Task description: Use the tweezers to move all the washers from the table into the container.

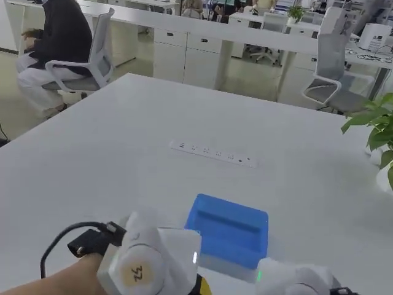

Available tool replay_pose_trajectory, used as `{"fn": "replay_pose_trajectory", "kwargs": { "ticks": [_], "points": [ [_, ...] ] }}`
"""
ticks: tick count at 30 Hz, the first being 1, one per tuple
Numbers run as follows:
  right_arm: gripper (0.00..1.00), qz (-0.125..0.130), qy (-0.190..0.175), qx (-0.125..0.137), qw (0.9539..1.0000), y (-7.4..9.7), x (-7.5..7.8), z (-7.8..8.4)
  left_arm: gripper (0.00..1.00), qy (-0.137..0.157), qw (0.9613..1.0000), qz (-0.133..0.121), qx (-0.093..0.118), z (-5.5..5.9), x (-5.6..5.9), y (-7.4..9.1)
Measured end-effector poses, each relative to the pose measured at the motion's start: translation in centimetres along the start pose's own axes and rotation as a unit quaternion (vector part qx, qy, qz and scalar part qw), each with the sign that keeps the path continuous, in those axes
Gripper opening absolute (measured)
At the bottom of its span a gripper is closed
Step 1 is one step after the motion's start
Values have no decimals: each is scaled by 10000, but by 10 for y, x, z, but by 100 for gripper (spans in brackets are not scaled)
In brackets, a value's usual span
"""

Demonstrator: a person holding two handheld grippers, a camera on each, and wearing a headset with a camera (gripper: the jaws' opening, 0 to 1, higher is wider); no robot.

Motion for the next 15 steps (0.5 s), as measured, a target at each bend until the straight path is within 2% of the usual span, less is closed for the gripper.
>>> {"fn": "replay_pose_trajectory", "kwargs": {
  "ticks": [2,5,8,9,12,15],
  "points": [
    [6,46,-187,-21,9998,-10,2,3,0,1,9998,69,-160,11,-3,-7],
    [6,105,-207,3,9997,-19,3,7,0,11,9992,174,-353,23,-6,-13],
    [7,166,-220,-87,9996,-26,3,12,0,3,9988,229,-443,31,-4,-19],
    [7,204,-227,-110,9995,-28,3,13,0,-84,9980,264,-563,36,-3,-22],
    [10,261,-286,-100,9992,-26,2,18,0,-76,9969,315,-719,45,-1,-27],
    [19,318,-471,-72,9984,-16,0,23,0,-53,9968,282,-744,50,-3,-27]
  ]
}}
Point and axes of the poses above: the centre of the closed fingertips' face, and the gripper's own axes: y roughly backward along the fingers, x roughly to its right, z roughly out of its underside, the point moved 6 cm from there along y, roughly backward along the fingers, and after that the axes turned 1 degree about -z, right-handed, at the moved point
